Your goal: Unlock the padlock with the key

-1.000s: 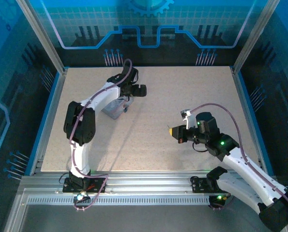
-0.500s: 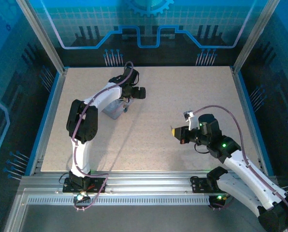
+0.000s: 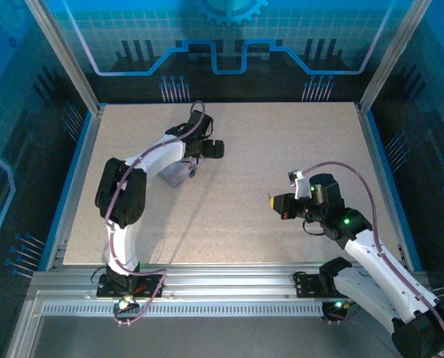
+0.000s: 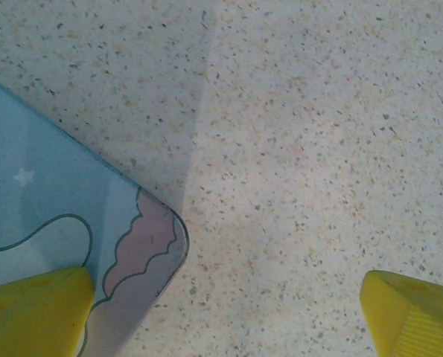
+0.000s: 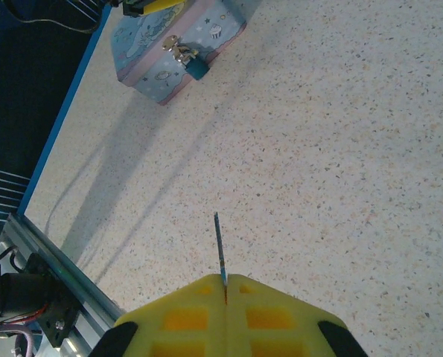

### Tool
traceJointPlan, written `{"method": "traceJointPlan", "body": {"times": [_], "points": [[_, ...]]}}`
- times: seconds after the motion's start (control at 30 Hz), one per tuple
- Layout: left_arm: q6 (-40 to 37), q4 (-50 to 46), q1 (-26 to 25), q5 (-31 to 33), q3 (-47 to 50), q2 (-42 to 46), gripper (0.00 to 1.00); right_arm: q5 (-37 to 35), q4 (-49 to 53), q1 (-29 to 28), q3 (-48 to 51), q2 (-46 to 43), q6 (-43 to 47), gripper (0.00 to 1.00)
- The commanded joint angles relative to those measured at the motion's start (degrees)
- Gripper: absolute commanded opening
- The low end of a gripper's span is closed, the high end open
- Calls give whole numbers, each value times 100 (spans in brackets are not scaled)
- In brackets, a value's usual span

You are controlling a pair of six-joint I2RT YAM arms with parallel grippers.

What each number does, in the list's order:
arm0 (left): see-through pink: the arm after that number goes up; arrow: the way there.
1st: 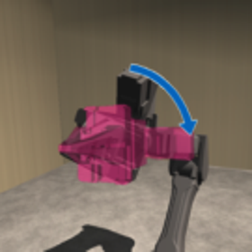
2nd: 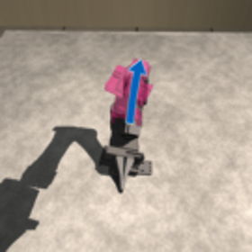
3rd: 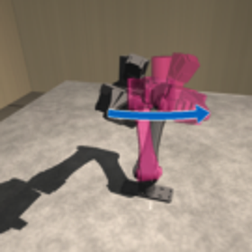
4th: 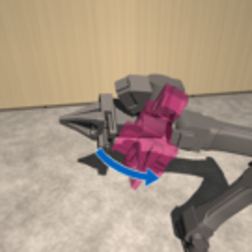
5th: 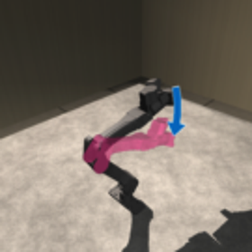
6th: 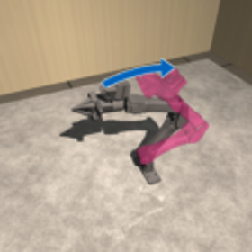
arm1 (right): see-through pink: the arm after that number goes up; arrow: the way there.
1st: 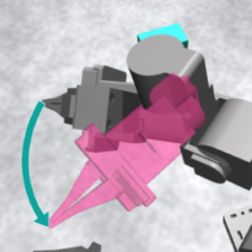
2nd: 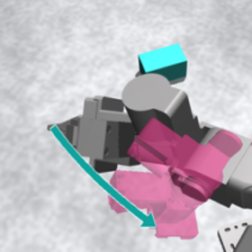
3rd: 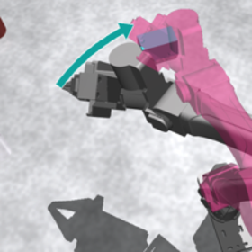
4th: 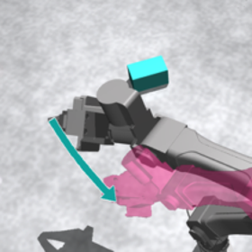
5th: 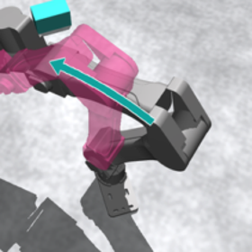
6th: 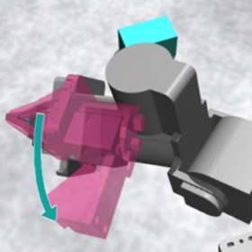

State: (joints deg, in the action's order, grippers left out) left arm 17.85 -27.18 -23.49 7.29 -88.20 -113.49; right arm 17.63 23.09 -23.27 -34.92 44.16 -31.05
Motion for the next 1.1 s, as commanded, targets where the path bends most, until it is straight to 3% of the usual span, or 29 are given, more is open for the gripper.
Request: {"method": "traceJointPlan", "body": {"times": [0.0, 0.53, 1.07], "points": [[130, -316, -190, -126, 314, 89, 94, 188, 128, 90, 37, -7, -50, 2], [318, -81, -706, -142, 1019, 645, 94, 184, 269, 105, 78, 66, -60, 2], [739, -12, -1707, -426, 1611, 1191, 93, 128, 609, 397, 70, 111, 81, 2]]}}
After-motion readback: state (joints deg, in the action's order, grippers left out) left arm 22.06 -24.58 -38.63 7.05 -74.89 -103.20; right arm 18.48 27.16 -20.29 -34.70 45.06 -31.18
